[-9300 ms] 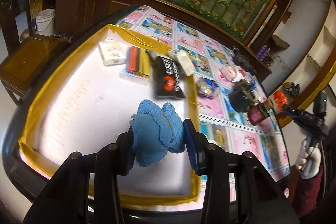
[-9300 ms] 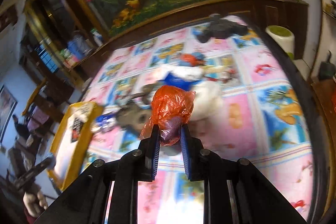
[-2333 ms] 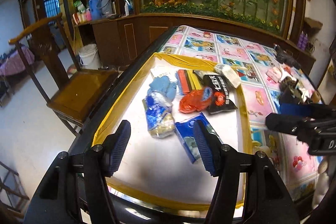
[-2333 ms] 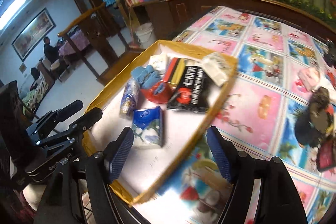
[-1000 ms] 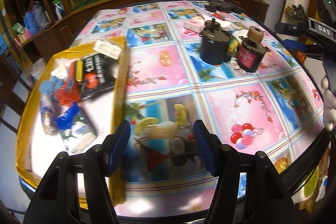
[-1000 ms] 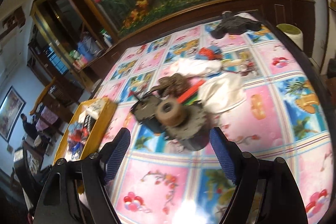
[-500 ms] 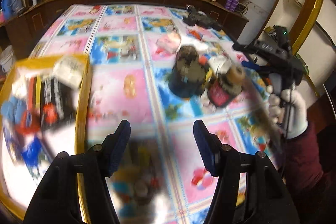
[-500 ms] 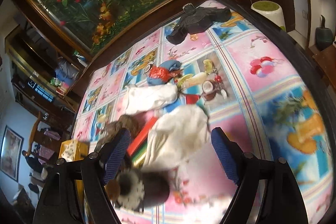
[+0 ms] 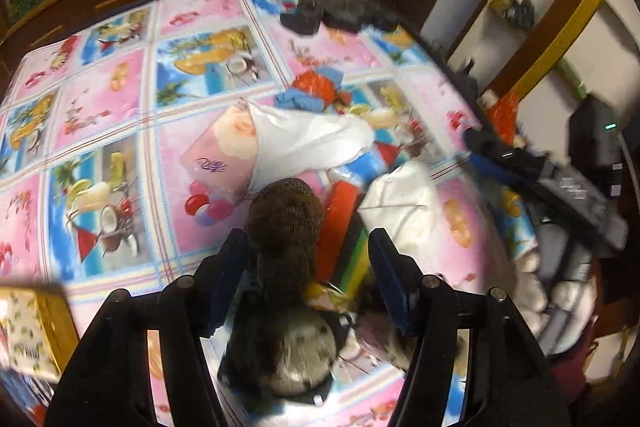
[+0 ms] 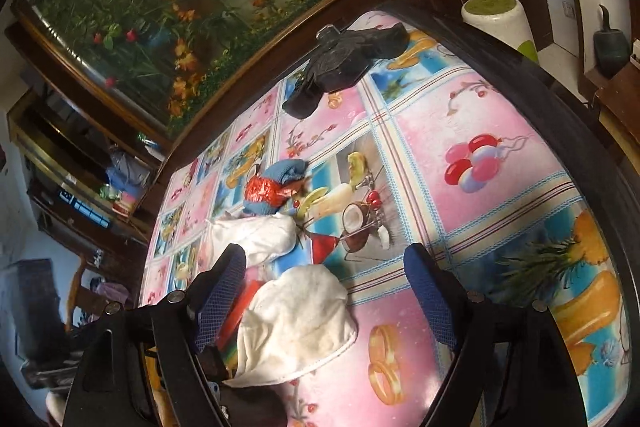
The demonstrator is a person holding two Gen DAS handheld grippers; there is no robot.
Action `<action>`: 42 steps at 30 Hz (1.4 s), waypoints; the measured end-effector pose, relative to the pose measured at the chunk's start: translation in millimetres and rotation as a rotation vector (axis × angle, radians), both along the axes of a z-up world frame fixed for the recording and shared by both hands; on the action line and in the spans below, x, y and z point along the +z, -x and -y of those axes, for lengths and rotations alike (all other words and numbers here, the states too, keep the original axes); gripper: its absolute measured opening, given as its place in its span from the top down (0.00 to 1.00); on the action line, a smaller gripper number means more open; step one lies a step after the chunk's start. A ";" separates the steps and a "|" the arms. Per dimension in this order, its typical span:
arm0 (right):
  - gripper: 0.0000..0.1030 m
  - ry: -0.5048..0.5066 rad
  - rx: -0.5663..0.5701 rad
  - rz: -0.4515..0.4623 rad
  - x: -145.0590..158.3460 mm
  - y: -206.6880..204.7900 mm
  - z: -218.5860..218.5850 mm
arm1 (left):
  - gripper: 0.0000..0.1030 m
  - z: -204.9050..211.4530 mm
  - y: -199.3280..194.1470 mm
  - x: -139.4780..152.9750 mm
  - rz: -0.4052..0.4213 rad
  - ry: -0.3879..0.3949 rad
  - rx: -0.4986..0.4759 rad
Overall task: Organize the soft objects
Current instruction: 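Grasp the brown steel-wool scrubber with the left tool while the right tool grasps the white cloth, then carry the scrubber and white cloth into the white box and open both tools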
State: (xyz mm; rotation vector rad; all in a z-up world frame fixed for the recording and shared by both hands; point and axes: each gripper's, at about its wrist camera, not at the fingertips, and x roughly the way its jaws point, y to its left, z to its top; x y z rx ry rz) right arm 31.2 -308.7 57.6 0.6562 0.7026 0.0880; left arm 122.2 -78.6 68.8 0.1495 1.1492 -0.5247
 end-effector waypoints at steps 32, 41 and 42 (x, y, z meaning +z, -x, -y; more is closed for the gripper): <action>0.80 0.181 0.196 -0.017 -5.5 -17.2 -61.1 | 0.58 -201.5 139.8 59.0 0.172 0.213 0.372; 0.80 0.190 0.043 0.073 14.9 25.6 -40.1 | 0.58 -327.3 191.8 29.4 0.180 0.176 0.656; 0.80 0.187 0.051 0.089 21.0 35.4 -44.2 | 0.58 -336.3 193.6 23.5 0.170 0.170 0.670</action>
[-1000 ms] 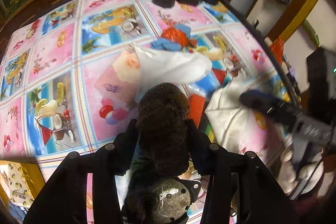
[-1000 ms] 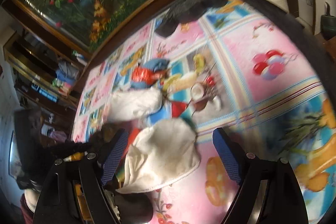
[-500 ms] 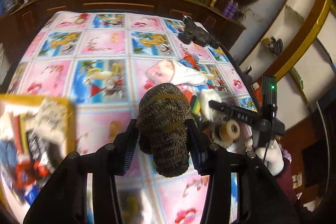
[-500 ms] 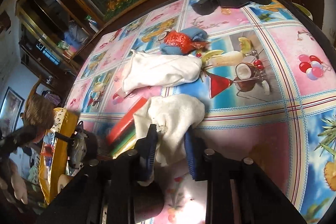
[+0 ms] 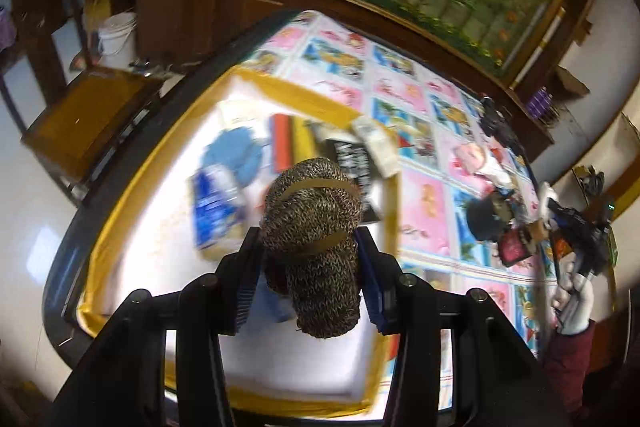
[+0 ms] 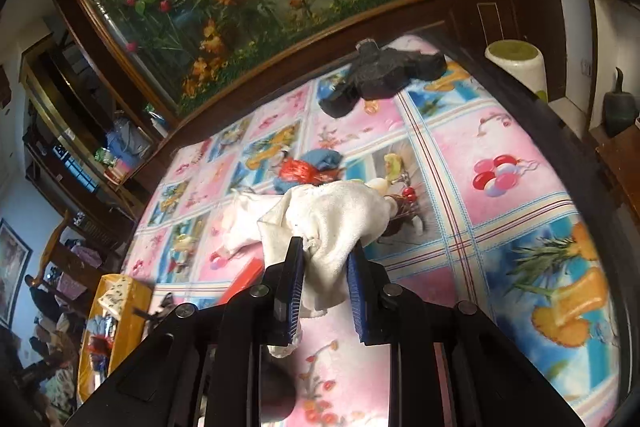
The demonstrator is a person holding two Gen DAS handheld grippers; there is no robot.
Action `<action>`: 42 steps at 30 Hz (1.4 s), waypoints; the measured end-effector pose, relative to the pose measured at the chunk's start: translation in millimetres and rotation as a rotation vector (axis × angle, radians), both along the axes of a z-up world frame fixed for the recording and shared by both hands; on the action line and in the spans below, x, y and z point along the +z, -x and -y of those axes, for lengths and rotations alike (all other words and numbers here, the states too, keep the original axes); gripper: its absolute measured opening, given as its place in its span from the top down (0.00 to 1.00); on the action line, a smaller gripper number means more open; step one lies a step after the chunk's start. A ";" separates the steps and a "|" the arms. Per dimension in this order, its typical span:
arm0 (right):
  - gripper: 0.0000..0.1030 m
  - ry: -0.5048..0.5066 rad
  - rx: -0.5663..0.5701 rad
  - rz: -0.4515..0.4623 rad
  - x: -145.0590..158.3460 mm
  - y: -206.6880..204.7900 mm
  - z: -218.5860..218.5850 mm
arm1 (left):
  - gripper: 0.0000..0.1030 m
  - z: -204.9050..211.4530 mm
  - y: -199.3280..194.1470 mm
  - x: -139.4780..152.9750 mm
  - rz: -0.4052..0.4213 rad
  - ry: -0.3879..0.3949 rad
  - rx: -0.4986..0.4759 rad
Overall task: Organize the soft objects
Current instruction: 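Carry the scrubber and white cloth into the white box and open both tools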
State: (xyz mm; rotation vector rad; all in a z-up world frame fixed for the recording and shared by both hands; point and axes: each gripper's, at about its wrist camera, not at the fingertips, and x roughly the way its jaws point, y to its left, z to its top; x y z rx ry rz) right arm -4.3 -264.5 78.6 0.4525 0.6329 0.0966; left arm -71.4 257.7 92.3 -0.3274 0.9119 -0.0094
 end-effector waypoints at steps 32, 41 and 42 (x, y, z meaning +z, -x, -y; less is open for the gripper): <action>0.80 0.309 0.695 -0.309 -12.6 -22.9 -423.7 | 0.40 -59.8 50.4 -21.7 0.087 -0.031 0.108; 0.59 0.397 0.630 -0.317 -24.2 -31.8 -440.4 | 0.40 -29.2 56.1 -12.0 0.123 -0.142 0.061; 0.55 0.374 0.635 -0.300 -19.3 -26.8 -436.3 | 0.40 -25.8 55.8 -12.0 0.122 -0.155 0.060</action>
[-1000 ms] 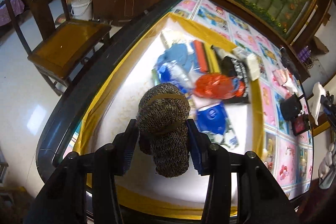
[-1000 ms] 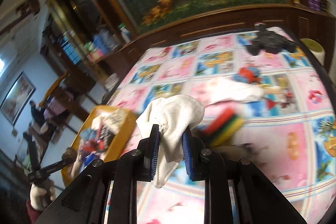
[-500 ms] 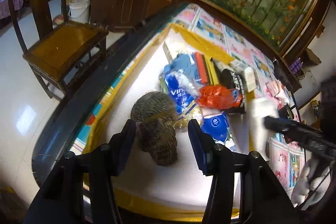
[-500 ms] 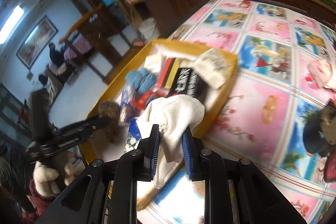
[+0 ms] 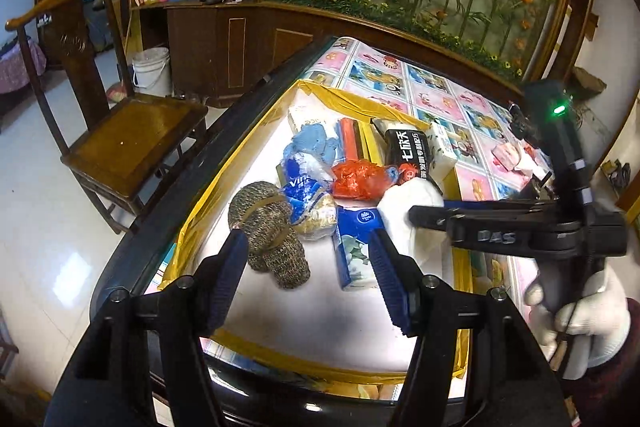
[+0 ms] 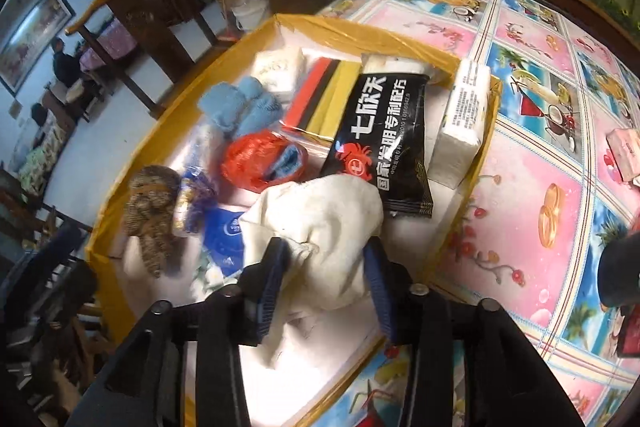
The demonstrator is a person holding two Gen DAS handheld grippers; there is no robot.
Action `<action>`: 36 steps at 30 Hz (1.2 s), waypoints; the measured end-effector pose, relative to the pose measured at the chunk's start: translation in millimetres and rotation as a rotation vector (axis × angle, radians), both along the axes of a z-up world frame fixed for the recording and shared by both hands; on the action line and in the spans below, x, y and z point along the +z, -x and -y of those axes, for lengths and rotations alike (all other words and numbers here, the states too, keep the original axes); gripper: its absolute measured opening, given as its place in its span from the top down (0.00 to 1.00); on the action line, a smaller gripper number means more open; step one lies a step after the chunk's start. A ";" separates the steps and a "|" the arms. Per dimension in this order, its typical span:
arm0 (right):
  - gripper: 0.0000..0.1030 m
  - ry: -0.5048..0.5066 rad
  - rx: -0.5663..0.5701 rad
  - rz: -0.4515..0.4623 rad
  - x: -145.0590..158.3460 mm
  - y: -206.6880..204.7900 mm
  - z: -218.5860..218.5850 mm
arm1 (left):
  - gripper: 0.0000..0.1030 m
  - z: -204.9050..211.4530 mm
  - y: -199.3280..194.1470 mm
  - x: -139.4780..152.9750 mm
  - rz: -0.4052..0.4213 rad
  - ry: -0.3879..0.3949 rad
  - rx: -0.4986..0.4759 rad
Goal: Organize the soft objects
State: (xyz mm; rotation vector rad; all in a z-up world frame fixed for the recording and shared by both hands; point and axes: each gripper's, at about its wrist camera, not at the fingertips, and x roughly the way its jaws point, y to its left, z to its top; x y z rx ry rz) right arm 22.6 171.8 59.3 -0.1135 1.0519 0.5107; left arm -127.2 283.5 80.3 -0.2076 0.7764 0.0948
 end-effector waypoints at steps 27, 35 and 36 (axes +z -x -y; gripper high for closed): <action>0.24 -0.295 -0.285 0.242 43.4 149.4 238.4 | 0.40 147.9 11.0 15.6 -0.008 -0.353 -0.165; 0.23 -0.325 -0.340 0.240 38.0 160.3 284.1 | 0.40 181.6 11.2 14.2 -0.017 -0.395 -0.218; 0.23 -0.329 -0.346 0.240 37.5 162.0 289.6 | 0.40 184.6 11.0 13.8 -0.018 -0.400 -0.225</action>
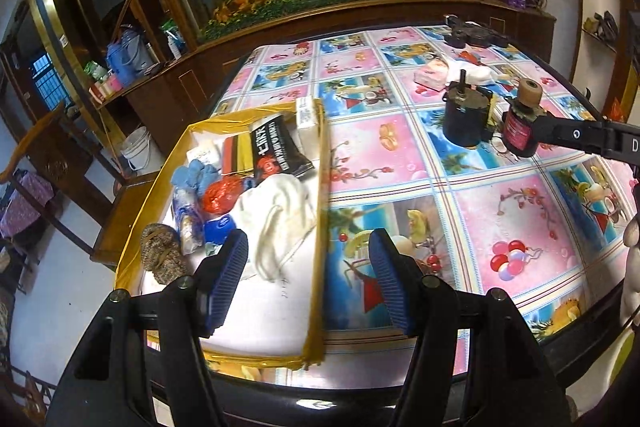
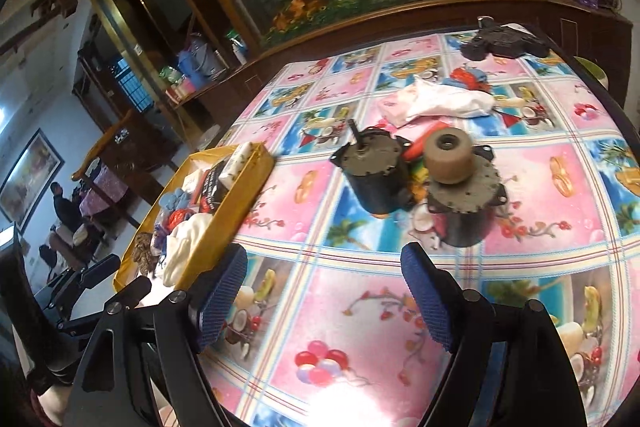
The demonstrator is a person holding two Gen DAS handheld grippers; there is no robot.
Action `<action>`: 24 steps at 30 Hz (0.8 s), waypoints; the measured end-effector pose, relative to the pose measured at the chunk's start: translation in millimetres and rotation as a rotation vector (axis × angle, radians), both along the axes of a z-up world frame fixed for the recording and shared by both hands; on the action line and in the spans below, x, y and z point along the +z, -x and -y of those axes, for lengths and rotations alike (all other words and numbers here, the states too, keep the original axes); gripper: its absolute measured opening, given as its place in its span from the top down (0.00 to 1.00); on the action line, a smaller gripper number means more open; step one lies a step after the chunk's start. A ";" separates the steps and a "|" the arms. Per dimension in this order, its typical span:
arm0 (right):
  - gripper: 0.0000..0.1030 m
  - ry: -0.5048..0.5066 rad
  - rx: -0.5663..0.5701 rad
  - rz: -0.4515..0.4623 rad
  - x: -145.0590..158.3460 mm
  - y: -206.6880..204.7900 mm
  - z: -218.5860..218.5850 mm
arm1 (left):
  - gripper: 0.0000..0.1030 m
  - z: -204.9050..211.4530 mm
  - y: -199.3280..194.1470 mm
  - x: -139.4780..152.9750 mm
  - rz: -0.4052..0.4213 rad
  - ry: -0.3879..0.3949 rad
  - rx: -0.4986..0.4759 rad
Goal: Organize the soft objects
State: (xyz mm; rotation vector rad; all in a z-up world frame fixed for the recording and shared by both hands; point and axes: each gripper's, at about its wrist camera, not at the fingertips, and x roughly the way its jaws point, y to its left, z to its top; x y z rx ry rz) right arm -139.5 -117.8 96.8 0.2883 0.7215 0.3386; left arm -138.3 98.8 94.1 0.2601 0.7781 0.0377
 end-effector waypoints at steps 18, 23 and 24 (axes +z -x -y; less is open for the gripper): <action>0.22 -0.062 -0.089 -0.035 -17.1 4.2 61.0 | 0.40 36.7 -11.8 -20.9 -0.057 -0.059 -0.072; 0.22 -0.070 -0.102 -0.039 -19.0 1.3 69.2 | 0.40 40.3 -16.5 -26.5 -0.074 -0.061 -0.077; 0.22 -0.071 -0.104 -0.039 -18.9 0.4 70.7 | 0.40 40.8 -17.6 -27.7 -0.077 -0.060 -0.079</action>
